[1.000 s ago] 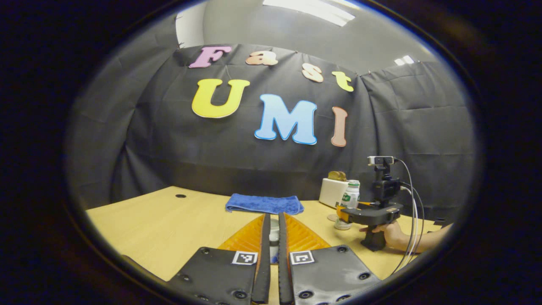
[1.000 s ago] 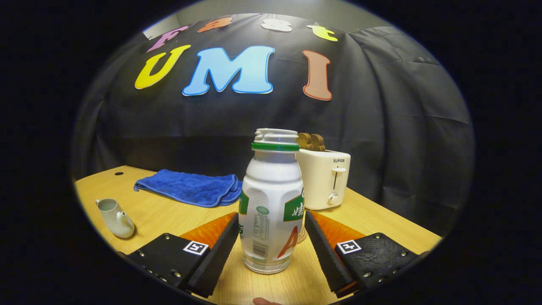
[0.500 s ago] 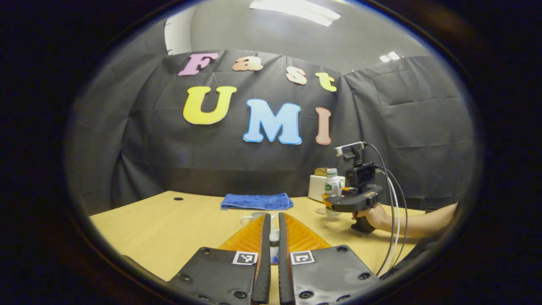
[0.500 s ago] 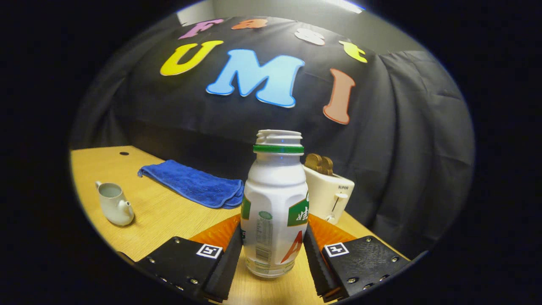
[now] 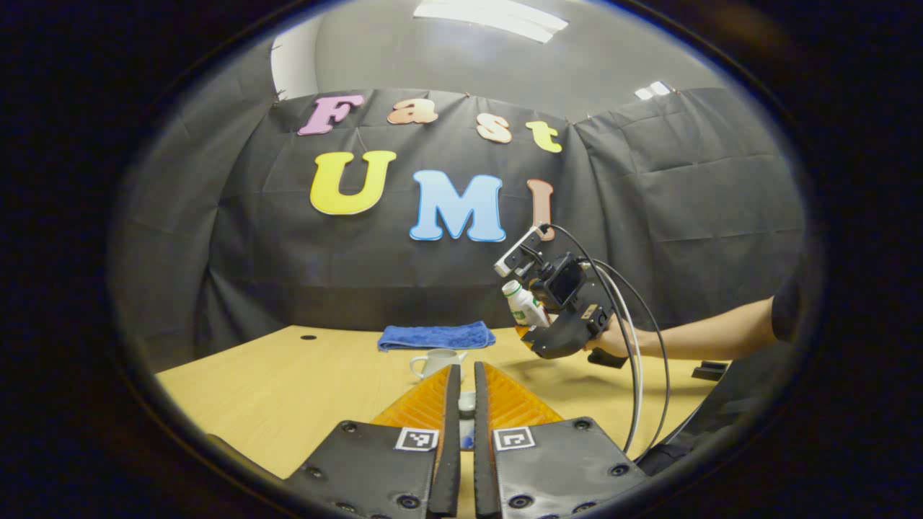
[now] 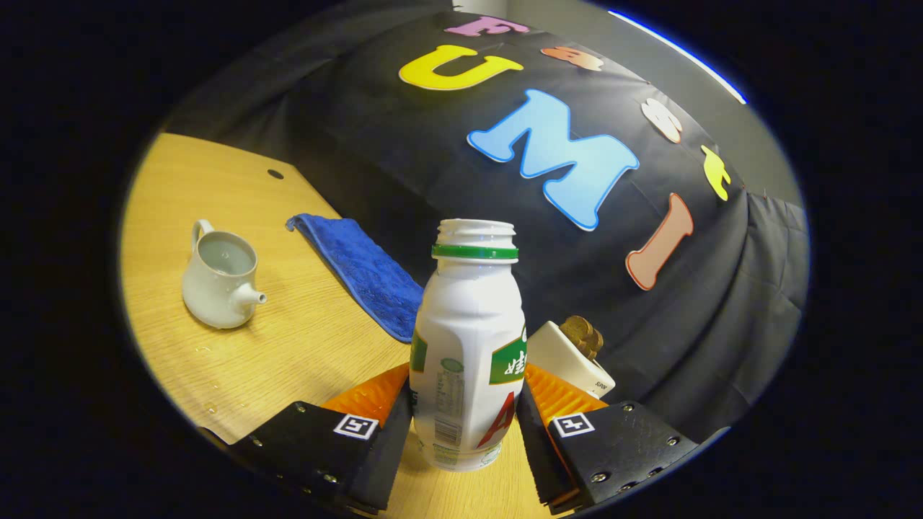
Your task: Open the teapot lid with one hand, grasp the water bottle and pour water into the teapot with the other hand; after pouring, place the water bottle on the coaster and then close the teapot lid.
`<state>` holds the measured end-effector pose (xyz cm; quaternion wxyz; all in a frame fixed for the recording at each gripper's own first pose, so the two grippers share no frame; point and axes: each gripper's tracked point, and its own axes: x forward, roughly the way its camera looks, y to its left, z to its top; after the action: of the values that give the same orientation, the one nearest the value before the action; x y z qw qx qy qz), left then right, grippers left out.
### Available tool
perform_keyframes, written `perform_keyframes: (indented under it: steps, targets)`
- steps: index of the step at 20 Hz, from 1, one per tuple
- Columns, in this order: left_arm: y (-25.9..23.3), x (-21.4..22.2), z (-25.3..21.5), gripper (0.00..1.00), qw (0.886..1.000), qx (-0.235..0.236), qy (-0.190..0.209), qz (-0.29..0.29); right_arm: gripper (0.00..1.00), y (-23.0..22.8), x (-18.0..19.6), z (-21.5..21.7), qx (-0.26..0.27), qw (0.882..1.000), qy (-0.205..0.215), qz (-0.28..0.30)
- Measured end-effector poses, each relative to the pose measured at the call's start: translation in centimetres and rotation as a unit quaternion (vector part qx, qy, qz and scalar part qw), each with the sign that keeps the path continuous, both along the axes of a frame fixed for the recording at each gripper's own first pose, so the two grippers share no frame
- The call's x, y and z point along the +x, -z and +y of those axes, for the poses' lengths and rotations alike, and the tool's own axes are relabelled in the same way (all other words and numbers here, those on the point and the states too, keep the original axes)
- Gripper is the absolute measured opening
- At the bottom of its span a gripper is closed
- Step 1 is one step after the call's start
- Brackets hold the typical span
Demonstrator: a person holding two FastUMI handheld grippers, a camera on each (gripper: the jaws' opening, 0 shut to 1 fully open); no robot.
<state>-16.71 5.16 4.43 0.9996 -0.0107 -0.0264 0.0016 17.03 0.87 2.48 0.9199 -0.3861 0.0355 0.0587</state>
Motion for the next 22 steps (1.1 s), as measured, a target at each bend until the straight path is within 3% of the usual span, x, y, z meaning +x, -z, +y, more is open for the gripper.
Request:
perform_keyframes:
  steps: [3, 4, 5, 8, 11, 22]
  targets:
    - [0.3, 0.2, -0.4, 0.18, 1.000, -0.005, 0.007, 0.003, 0.71, 0.1, -0.4, 1.8, -0.067, 0.997, -0.021, -0.009]
    - [0.6, 0.2, -0.6, 0.14, 1.000, -0.005, 0.010, 0.005, 0.71, 0.2, -0.4, 2.3, -0.091, 0.995, -0.028, -0.014]
    - [0.5, 0.2, -0.7, 0.18, 1.000, -0.001, 0.009, 0.006, 0.71, 0.3, -0.6, 2.8, -0.114, 0.993, -0.033, -0.018]
    - [0.3, 0.0, -0.6, 0.14, 1.000, 0.012, 0.004, 0.000, 0.71, 0.1, -0.8, 3.9, -0.170, 0.984, -0.047, -0.035]
    - [0.5, 0.0, -1.0, 0.18, 1.000, 0.018, 0.005, 0.003, 0.71, -0.2, -0.5, 4.9, -0.227, 0.971, -0.054, -0.048]
    - [0.4, -0.2, -0.7, 0.18, 1.000, 0.020, -0.001, -0.002, 0.71, -0.1, -0.6, 6.9, -0.346, 0.933, -0.075, -0.069]
